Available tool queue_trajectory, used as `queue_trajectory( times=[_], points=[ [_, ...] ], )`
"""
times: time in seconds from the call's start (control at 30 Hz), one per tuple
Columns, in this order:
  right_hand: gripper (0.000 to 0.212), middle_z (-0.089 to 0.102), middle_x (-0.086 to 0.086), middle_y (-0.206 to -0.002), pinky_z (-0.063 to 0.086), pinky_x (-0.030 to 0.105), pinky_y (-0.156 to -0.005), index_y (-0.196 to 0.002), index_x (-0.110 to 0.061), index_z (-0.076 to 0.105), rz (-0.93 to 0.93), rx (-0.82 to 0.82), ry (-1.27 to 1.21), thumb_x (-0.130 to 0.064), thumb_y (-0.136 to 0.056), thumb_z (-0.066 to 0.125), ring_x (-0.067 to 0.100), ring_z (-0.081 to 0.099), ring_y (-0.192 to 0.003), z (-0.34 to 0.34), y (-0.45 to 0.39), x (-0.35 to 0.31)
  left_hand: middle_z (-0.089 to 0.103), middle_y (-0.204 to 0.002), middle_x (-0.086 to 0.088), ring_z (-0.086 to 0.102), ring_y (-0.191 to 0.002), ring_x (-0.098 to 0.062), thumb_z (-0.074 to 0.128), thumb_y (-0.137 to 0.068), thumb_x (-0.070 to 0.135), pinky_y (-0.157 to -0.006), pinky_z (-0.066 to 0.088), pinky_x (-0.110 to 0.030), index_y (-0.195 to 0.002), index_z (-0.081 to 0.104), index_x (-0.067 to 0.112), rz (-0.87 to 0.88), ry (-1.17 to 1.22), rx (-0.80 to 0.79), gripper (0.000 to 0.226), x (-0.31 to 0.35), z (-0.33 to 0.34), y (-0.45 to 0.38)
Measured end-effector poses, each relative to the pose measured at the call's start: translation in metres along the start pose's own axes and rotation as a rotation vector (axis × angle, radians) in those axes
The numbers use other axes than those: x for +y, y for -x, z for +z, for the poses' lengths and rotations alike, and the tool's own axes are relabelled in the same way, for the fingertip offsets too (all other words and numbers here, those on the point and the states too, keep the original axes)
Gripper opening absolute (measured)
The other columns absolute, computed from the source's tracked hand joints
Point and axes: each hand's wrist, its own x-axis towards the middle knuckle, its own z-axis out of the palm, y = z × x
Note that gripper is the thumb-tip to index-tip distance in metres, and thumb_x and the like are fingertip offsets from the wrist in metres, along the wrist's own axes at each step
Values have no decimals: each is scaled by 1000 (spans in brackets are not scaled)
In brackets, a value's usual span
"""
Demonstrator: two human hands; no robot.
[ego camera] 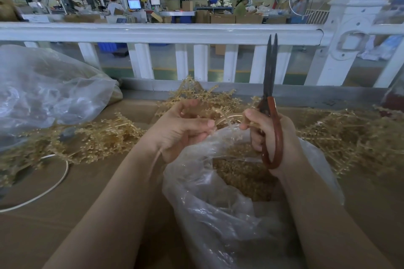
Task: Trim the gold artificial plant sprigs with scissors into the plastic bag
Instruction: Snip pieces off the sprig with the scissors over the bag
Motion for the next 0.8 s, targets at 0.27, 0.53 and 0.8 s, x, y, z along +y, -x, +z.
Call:
queue_trajectory(
  times=[0.27, 0.53, 0.8],
  points=[
    [18, 71, 6, -74, 31, 17, -34, -71, -22, 72, -60, 19, -144, -26, -88, 74, 7, 40, -37, 2, -2, 1, 75, -101, -7, 73, -95, -21, 98, -37, 29, -78, 59, -29, -101, 72, 9, -207, 107, -189, 72, -13, 12, 2],
    [18, 71, 6, -74, 31, 19, -36, -76, -22, 73, -49, 26, -30, -22, -94, 72, 9, 39, -40, 7, 1, 2, 76, -95, 0, 69, -84, -11, 79, -64, 24, -71, 53, -22, -105, 75, 9, -121, -22, -106, 44, -16, 30, 4],
    [70, 61, 5, -67, 37, 14, -45, -85, 6, 65, -159, 27, 118, -60, -70, 79, 9, 44, -46, 1, 3, 0, 75, -80, 4, 68, -65, -5, 77, -69, 30, -54, 51, -16, -83, 74, 22, 0, 129, 99, 16, -13, 23, -3]
  ],
)
